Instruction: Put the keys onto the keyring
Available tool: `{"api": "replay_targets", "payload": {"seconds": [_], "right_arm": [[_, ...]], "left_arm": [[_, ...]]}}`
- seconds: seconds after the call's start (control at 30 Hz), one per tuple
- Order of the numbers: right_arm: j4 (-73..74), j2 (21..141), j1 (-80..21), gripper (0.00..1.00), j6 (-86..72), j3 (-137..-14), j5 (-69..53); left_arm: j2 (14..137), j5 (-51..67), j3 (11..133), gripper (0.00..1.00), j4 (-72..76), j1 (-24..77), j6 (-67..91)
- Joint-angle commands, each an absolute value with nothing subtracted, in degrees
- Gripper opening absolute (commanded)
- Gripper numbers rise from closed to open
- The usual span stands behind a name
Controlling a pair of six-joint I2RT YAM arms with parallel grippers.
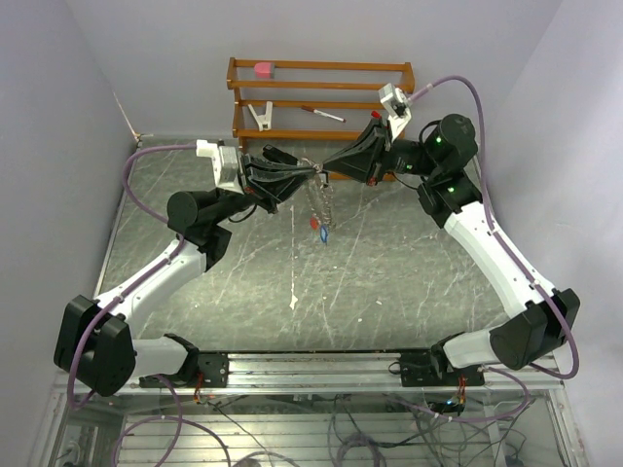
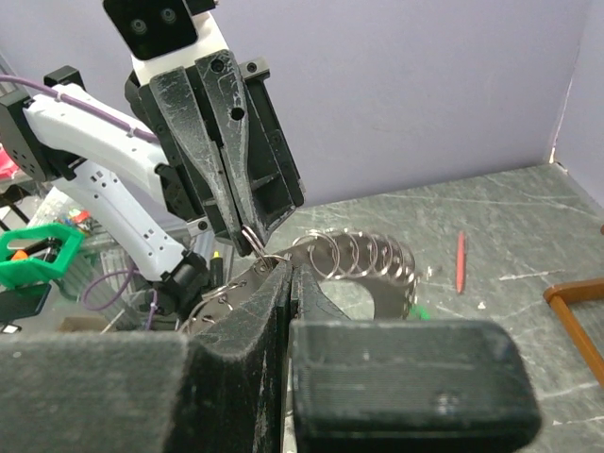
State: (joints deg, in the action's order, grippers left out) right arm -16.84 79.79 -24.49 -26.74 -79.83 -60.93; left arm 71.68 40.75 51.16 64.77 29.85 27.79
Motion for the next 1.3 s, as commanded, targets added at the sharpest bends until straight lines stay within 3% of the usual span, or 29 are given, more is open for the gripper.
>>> {"api": "replay_targets", "payload": {"seconds": [0.0, 0.47, 0.67, 0.8, 1.0, 1.27], "right_arm": [[-10.78, 79.94, -24.87, 0.00, -23.10, -81.66, -61.08], [-4.74, 78.43, -25.01, 0.00, -19.52, -80.53, -58.80], [-7.35, 76.03, -24.71, 0.24, -18.89, -78.18, -57.79], [-6.70, 75.14, -23.99, 0.45, -17.19, -78.61, -57.91], [-8.93, 74.26, -23.13, 0.48, -18.54, -78.72, -58.82], [-16.31, 73.08, -22.55, 0.67, -23.19, -76.15, -59.61]], "left_arm": [[70.63, 39.93, 53.17, 0.07, 69.26, 30.23, 27.73], [70.66, 39.77, 53.48, 0.07, 69.48, 30.23, 27.91], [70.27, 39.60, 53.16, 0.07, 69.48, 30.18, 28.03], [69.77, 39.59, 52.34, 0.07, 69.56, 30.14, 27.77], [69.18, 39.32, 51.31, 0.07, 69.27, 30.15, 27.84], [68.30, 39.03, 50.34, 0.07, 68.91, 30.06, 28.25]]}}
